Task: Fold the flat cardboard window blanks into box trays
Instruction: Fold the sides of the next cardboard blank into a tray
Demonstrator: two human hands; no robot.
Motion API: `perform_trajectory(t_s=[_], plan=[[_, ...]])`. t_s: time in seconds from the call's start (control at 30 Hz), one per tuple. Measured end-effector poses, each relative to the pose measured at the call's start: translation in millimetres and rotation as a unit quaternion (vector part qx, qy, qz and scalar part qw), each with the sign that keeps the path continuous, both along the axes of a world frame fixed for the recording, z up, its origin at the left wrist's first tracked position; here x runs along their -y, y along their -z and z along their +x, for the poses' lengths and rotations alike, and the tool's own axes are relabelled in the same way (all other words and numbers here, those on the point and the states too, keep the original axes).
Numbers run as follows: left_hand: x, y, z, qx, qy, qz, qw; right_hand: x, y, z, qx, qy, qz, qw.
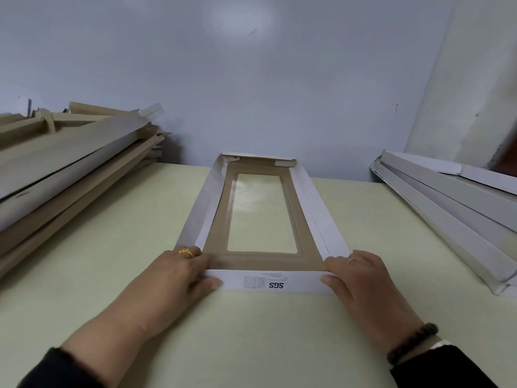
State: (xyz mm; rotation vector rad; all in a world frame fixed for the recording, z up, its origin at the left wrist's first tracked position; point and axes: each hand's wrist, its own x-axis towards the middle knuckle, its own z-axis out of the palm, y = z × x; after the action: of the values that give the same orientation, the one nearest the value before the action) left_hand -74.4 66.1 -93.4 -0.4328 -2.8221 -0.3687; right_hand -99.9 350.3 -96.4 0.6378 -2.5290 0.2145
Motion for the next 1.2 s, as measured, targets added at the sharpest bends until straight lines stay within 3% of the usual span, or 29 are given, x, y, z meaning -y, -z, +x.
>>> perform_trajectory(t_s=[0.1, 0.27, 0.4, 0.5, 0.7, 0.9, 1.03, 1.2], plan=[[-2, -2, -1, 0.001, 0.008, -0.003, 1.0, -3, -1, 0, 0.007, 0.004, -0.001, 1.0], [-8, 2, -3, 0.018, -0.013, 0.096, 0.995, -10, 0, -6, 0.096, 0.025, -0.009, 0.995], [-6, 3, -2, -0.026, -0.078, 0.082, 0.993, -11, 1, -5, 0.121, 0.027, -0.009, 0.992], [0, 2, 0, -0.014, -0.096, 0.12, 0.988, -8, 0, -3, 0.054, 0.04, -0.012, 0.998], [-14, 4, 3, 0.05, -0.033, 0.196, 0.979, 7, -11, 10, 0.025, 0.109, -0.009, 0.994], [-60, 4, 15, 0.038, 0.129, 0.218, 0.967, 50, 1, 28, 0.151, -0.081, -0.069, 0.983], [-72, 8, 20, 0.022, 0.165, 0.247, 0.955, 56, 2, 29, 0.073, -0.002, -0.097, 0.993], [-67, 16, 17, -0.026, 0.078, 0.204, 0.975, 38, 0, 19, -0.047, 0.027, -0.147, 0.988]])
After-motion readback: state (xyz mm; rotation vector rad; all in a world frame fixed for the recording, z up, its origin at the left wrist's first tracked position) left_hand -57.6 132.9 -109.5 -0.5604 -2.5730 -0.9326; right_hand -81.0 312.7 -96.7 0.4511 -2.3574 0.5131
